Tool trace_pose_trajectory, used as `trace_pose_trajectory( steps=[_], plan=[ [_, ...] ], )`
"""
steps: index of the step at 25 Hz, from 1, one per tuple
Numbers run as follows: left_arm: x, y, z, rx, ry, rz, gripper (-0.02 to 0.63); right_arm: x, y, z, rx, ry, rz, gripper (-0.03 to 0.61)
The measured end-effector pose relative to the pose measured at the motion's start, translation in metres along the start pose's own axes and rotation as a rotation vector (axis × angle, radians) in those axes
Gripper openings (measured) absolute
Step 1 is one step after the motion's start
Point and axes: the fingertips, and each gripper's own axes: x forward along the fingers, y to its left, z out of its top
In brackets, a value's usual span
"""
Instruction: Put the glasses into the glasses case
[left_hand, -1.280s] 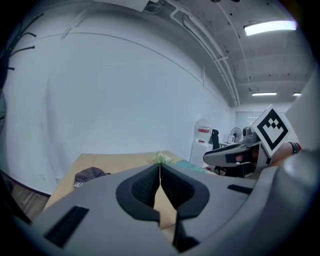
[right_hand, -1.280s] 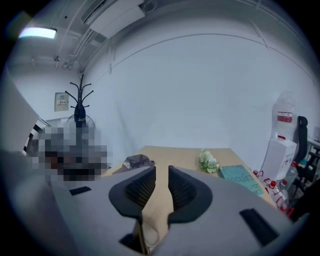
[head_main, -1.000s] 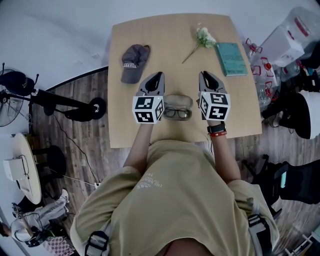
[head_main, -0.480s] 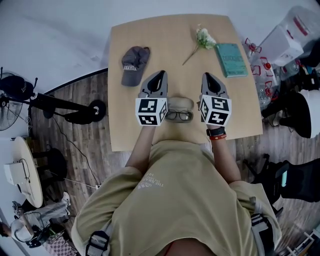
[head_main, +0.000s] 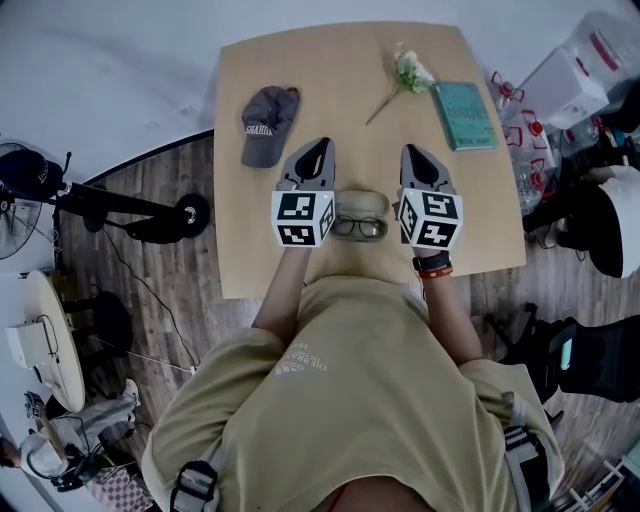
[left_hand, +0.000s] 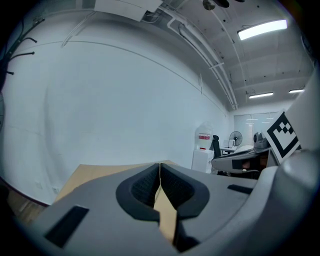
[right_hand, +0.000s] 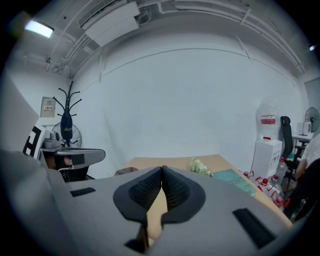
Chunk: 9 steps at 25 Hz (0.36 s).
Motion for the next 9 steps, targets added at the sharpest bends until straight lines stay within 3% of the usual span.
trace_pose_trajectory(
  steps=[5,9],
  plan=[
    [0.007,-0.002,-0.02,0.03,0.07,-0.034,0.025,0.004,0.003,-0.007,-0.004,0.022,0.002,0.015],
    [0.016,0.013,-0.079,0.163,0.276,0.057,0.033,0.005,-0.001,-0.011,-0.009,0.034,-0.002,0.015]
  ],
)
